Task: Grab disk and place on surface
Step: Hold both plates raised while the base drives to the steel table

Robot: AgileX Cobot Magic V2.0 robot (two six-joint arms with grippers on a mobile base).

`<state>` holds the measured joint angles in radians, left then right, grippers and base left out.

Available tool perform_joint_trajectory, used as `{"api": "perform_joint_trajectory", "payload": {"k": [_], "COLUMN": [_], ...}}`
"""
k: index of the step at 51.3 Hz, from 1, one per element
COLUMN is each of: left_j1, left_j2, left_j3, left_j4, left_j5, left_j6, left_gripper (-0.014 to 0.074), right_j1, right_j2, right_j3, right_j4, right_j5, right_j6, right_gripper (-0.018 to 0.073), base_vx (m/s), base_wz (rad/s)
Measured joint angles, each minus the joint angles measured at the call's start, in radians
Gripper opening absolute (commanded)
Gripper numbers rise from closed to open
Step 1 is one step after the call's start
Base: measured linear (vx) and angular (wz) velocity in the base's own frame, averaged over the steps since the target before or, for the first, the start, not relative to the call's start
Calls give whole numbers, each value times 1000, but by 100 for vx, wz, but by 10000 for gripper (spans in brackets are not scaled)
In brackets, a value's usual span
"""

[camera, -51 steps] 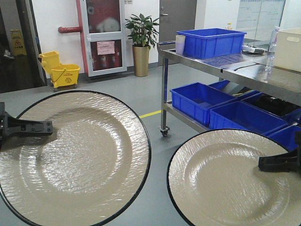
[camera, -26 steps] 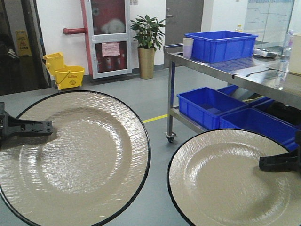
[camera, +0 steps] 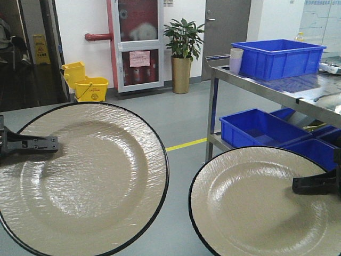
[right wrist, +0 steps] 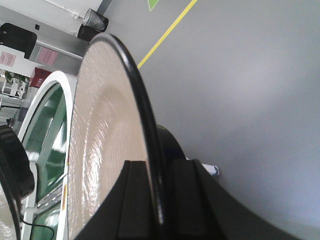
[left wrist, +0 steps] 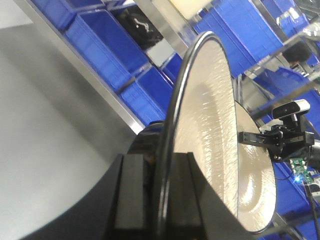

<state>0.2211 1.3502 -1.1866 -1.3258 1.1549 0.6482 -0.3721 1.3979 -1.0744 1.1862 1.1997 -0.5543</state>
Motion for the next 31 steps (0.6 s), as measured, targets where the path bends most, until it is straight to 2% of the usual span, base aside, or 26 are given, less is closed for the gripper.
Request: {"api": "perform_joint_trajectory", "payload": {"k": [31], "left_j1": [0], "left_j2": [0], "left_j3": [0], "left_j4": [0], "left_j5": [0], "left_j6": [0], "left_gripper": [-5], "right_j1": [0], "right_j2": [0], "right_j3": [0], "right_j4": [0], "right_j5": [0], "right_j6": [0], "right_gripper": [-9], "base_vx": [42], "base_wz": [-9]}}
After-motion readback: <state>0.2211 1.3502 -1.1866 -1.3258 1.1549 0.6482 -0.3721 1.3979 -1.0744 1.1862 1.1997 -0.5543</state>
